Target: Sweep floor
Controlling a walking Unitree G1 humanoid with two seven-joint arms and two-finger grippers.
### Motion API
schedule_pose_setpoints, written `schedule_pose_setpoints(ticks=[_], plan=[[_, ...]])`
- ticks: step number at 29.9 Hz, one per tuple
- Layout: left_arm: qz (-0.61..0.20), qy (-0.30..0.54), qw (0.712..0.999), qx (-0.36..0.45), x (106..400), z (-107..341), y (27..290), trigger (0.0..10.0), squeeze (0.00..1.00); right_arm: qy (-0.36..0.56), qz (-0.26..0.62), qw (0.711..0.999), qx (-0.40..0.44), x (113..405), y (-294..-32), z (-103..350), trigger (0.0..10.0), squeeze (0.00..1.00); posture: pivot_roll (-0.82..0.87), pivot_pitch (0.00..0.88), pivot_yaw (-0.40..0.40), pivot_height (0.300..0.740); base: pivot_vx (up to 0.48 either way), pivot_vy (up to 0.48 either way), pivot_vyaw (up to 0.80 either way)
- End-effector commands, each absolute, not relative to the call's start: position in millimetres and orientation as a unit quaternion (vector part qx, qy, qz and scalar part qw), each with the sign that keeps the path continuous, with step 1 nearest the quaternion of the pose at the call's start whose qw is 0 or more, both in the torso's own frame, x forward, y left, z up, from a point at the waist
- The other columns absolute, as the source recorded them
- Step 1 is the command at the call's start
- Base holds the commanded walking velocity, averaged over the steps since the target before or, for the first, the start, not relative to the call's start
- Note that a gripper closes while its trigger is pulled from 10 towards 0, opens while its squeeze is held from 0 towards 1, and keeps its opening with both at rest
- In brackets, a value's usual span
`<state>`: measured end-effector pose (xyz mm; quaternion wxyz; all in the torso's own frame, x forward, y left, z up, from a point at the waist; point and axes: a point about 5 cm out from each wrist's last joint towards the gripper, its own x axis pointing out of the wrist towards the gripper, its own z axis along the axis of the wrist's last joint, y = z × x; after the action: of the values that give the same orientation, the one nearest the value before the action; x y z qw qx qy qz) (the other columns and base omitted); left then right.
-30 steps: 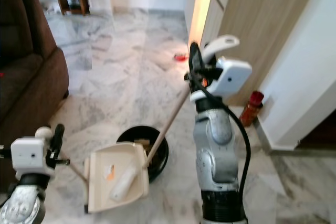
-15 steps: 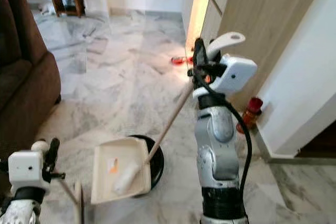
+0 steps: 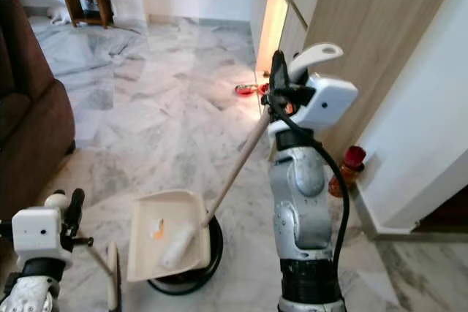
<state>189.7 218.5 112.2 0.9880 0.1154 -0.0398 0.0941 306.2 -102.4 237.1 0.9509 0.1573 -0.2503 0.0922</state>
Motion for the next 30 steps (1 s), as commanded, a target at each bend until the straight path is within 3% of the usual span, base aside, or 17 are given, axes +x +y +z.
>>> schedule_pose_setpoints(ticks=[1,15,30], plan=[[0.090,-0.066,0.986,0.120,194,122,215,10.0,0.00,-0.278,0.083,0.941,0.173,304,-108,248,10.0,0.00,0.09,0.000,-0.056,0.740,0.300,0.000,0.00],[0.072,-0.075,0.987,0.121,198,122,209,10.0,0.00,-0.288,0.093,0.940,0.158,306,-105,253,10.0,0.00,0.09,0.000,-0.057,0.740,0.040,0.000,0.00],[0.068,-0.082,0.986,0.125,200,125,206,10.0,0.00,-0.363,0.161,0.913,0.091,299,-70,277,10.0,0.00,0.09,0.000,-0.059,0.740,0.000,0.000,0.00]])
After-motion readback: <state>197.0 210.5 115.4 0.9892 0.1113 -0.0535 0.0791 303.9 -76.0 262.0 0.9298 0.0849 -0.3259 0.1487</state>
